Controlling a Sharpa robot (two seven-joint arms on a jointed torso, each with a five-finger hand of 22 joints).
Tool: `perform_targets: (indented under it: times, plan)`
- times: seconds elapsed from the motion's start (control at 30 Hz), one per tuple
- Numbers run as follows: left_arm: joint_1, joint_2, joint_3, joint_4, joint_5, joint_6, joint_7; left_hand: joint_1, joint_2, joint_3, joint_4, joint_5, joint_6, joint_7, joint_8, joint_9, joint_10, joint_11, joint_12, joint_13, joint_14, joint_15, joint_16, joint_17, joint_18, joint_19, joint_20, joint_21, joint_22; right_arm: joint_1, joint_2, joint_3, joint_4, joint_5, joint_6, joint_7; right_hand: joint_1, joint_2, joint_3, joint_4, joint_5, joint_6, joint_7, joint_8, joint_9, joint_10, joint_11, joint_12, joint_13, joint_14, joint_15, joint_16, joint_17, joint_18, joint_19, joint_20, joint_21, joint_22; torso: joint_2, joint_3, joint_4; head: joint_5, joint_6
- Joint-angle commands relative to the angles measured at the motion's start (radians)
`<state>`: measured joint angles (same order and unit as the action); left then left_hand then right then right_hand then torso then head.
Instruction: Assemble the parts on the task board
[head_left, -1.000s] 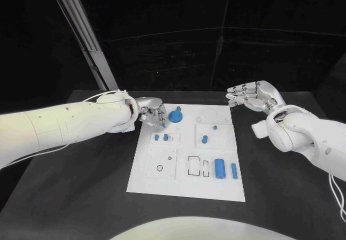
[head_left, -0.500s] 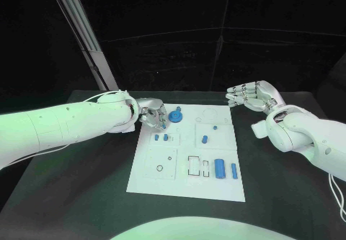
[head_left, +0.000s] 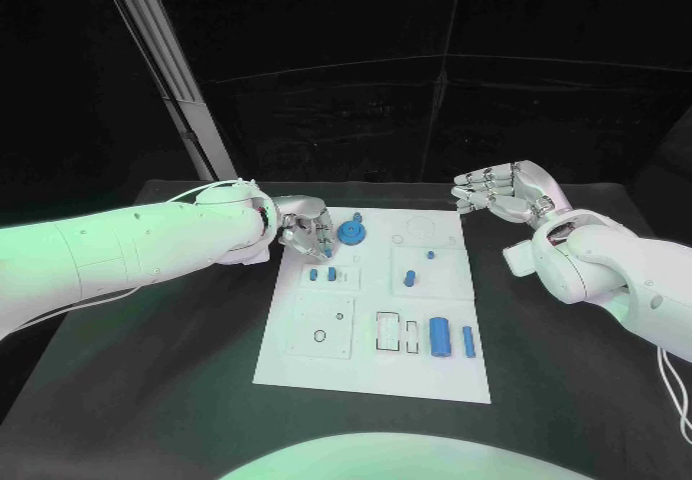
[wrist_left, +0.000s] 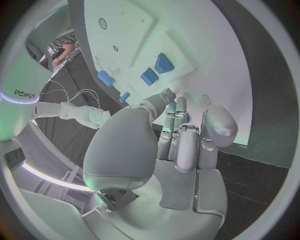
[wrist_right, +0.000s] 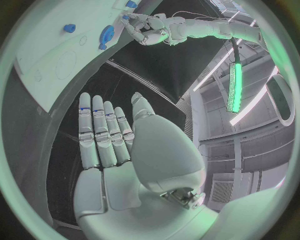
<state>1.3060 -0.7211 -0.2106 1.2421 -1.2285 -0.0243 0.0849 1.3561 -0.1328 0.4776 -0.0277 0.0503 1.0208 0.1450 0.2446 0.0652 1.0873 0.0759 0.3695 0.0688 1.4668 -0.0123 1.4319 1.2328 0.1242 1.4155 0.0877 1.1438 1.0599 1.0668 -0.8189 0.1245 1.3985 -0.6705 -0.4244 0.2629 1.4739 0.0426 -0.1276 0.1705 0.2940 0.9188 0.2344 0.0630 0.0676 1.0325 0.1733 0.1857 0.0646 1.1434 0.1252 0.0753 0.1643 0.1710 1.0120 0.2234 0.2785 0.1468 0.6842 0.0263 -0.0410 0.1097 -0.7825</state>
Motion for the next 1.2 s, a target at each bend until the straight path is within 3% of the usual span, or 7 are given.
perform_targets:
  times: [0.03,0.4,0.73,0.8,0.9,1.0,1.2]
  plan:
    - [0.001,0.001,0.0,-0.004,0.004,0.031,-0.024,-0.01,-0.003,0.002,-0.001,0.004,-0.018,0.002,-0.012,-0.002,-0.012,0.002,-0.008,-0.001,0.025,0.007,-0.005,-0.005,-0.014,-0.01,0.004,-0.01,-0.005,0.002,-0.001,0.001,0.004,0.002,-0.001,0.011,-0.003,0.009,0.002,-0.005,-0.001,-0.008,0.003,0.001,0.0,-0.009,0.0,0.003,-0.001,-0.007,-0.003,-0.004,-0.001,0.009,0.004,0.0,-0.002,-0.001,0.0,0.0008,-0.0004,0.0,0.001]
    - [0.001,0.004,0.0,-0.005,0.004,0.028,-0.025,-0.012,-0.006,0.004,-0.007,0.004,-0.06,0.001,-0.053,-0.003,-0.02,0.002,-0.016,0.002,0.022,0.009,-0.006,-0.012,-0.011,-0.017,0.008,-0.018,-0.009,0.002,-0.001,0.001,0.004,0.002,-0.001,0.009,-0.003,0.009,0.002,-0.005,-0.001,-0.008,0.003,0.001,0.0,-0.009,0.0,0.003,-0.001,-0.007,-0.003,-0.004,-0.001,0.009,0.004,0.0,-0.002,-0.001,0.0,0.0002,-0.0002,-0.001,0.0]
    - [0.001,-0.006,0.0,-0.014,0.005,0.01,-0.022,-0.011,-0.005,0.005,-0.008,0.004,-0.065,0.001,-0.059,-0.003,-0.02,0.002,-0.016,0.002,0.021,0.008,-0.006,-0.013,-0.011,-0.017,0.008,-0.018,-0.01,0.002,-0.002,0.001,0.002,-0.099,0.03,-0.05,0.008,0.009,0.005,-0.017,-0.007,-0.006,0.001,0.001,0.001,-0.01,-0.002,0.008,-0.001,-0.003,-0.005,-0.001,-0.003,0.01,0.009,-0.001,-0.004,-0.002,0.0,-0.0003,-0.0001,-0.003,0.001]
    - [0.002,-0.012,0.0,-0.018,0.018,-0.005,-0.015,-0.009,-0.005,0.006,-0.01,0.004,-0.067,0.003,-0.062,-0.003,-0.02,0.002,-0.016,0.003,0.021,0.008,-0.006,-0.013,-0.01,-0.018,0.008,-0.019,-0.01,0.002,-0.002,0.001,0.0,-0.156,0.052,-0.078,0.03,0.012,0.015,-0.034,-0.016,0.013,-0.008,0.007,0.004,0.001,-0.011,0.016,-0.001,0.026,-0.016,0.015,0.002,0.013,0.03,-0.01,0.004,0.001,-0.001,-0.0004,0.0,-0.004,0.002]
    - [0.003,-0.025,0.0,-0.022,0.093,-0.049,0.012,-0.01,-0.006,0.006,-0.01,0.004,-0.067,0.006,-0.064,-0.002,-0.02,0.005,-0.016,0.003,0.019,0.009,-0.01,-0.022,-0.008,-0.022,0.009,-0.029,-0.021,0.002,-0.003,0.0,-0.002,-0.275,0.108,-0.128,0.062,0.012,0.031,-0.059,-0.026,0.05,-0.03,0.018,0.008,0.041,-0.036,0.033,0.0,0.115,-0.05,0.06,0.021,0.015,0.097,-0.044,0.045,0.021,-0.001,-0.0004,-0.0004,-0.004,0.005]
    - [0.004,-0.044,0.0,-0.018,0.263,-0.098,0.073,-0.013,-0.005,0.008,-0.01,0.004,-0.061,0.017,-0.067,0.0,-0.022,0.012,-0.017,0.004,0.006,0.015,-0.029,-0.062,0.001,-0.042,0.012,-0.071,-0.066,0.001,-0.003,0.0,0.001,-0.442,0.179,-0.184,0.087,0.007,0.049,-0.081,-0.027,0.091,-0.053,0.025,0.009,0.089,-0.064,0.037,-0.001,0.232,-0.092,0.112,0.047,0.013,0.193,-0.09,0.126,0.063,-0.001,0.0,-0.0007,-0.013,0.01]
    - [0.005,-0.077,0.0,0.02,0.571,-0.117,0.178,-0.021,-0.006,0.012,-0.01,0.006,-0.044,0.025,-0.065,0.002,-0.019,0.018,-0.014,0.006,-0.012,0.021,-0.055,-0.116,0.016,-0.076,0.018,-0.14,-0.136,0.0,0.001,0.0,0.015,-0.716,0.246,-0.255,0.103,-0.01,0.068,-0.101,-0.036,0.126,-0.075,0.021,0.004,0.14,-0.092,0.02,-0.001,0.366,-0.132,0.218,0.124,0.01,0.273,-0.133,0.243,0.134,-0.001,-0.0011,0.0009,-0.027,0.015]
